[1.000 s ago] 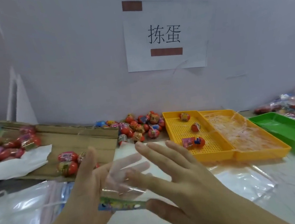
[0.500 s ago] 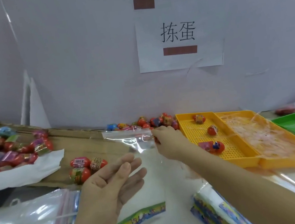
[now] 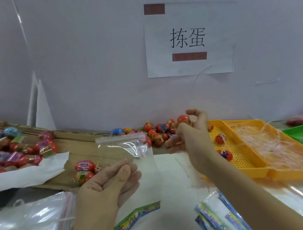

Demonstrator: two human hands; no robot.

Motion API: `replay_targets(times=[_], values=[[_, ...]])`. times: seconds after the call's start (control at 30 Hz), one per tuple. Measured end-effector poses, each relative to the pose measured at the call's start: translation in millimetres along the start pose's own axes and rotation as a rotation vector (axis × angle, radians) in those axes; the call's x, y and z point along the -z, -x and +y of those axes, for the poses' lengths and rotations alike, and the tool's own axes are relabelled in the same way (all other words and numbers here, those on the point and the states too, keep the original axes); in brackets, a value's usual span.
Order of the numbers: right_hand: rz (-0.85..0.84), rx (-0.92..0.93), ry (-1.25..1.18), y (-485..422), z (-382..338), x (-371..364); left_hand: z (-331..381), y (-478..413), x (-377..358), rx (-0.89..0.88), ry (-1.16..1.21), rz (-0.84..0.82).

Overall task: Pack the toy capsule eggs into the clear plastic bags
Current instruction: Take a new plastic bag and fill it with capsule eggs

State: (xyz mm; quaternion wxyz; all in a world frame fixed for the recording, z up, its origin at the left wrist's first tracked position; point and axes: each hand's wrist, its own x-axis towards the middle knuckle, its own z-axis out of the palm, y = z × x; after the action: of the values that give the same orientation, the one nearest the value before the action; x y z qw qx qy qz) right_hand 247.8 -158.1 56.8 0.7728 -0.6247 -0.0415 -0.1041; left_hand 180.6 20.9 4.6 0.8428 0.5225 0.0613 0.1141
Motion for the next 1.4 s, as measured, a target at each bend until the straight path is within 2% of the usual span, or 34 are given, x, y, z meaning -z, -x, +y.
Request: replay_targets(times=[0.1, 0.2, 0.27, 0.4, 0.43, 0.5, 0.53, 0.6, 0.63, 0.7, 0.77, 0.83, 0.9, 0.97, 1.03, 1.1, 1.17, 1.2, 1.27, 1.4], values=[[-0.187, -0.060, -0.003, 20, -18, 5, 3, 4, -3, -0.059, 0.000, -0.028], [-0.472, -0.037, 0.372, 41, -25, 2, 8, 12, -7, -0.153, 0.004, 0.112], [-0.549, -0.020, 0.565, 53, -24, -7, 9, 14, -5, -0.262, -0.099, 0.145], [-0.528, -0.062, 0.556, 75, -11, -28, 6, 22, -5, -0.496, -0.490, 0.176], [-0.512, -0.067, 0.517, 78, -8, -32, 5, 24, -5, -0.573, -0.629, 0.131], [-0.453, -0.018, 0.429, 81, -1, -35, 3, 26, -7, -0.890, -0.923, 0.049], [-0.407, 0.028, 0.388, 80, 2, -36, 0, 26, -7, -0.995, -1.010, -0.021], [-0.300, 0.107, 0.355, 76, 5, -35, -5, 27, -4, -1.083, -1.066, -0.119], [-0.262, 0.103, 0.358, 72, 3, -33, -4, 30, -4, -1.067, -1.029, -0.151], [-0.292, 0.012, 0.324, 63, -5, -27, 4, 33, 0, -0.965, -0.892, -0.144], [-0.425, -0.093, 0.223, 55, -15, -19, 17, 34, 0, -0.801, -0.695, -0.082], [-0.594, -0.160, 0.133, 48, -23, -11, 27, 29, 0, -0.553, -0.494, -0.070], [-0.731, -0.217, 0.094, 46, -29, -7, 29, 23, 0, -0.280, -0.356, -0.225], [-0.793, -0.249, 0.140, 48, -32, -4, 27, 21, -2, -0.157, -0.283, -0.336], [-0.743, -0.226, 0.279, 47, -36, -5, 26, 23, -7, -0.087, -0.203, -0.292], [-0.551, -0.191, 0.353, 40, -37, -7, 24, 23, -8, -0.046, -0.151, -0.230], [-0.323, -0.178, 0.216, 32, -42, -7, 23, 22, -9, -0.038, -0.144, -0.185], [-0.250, -0.137, 0.107, 30, -45, -7, 23, 22, -10, -0.041, -0.153, -0.167], [-0.220, 0.045, 0.030, 35, -49, -3, 21, 24, -11, -0.050, -0.173, -0.139], [-0.236, 0.525, 0.244, 47, -49, 0, 18, 25, -11, -0.046, -0.181, -0.100]])
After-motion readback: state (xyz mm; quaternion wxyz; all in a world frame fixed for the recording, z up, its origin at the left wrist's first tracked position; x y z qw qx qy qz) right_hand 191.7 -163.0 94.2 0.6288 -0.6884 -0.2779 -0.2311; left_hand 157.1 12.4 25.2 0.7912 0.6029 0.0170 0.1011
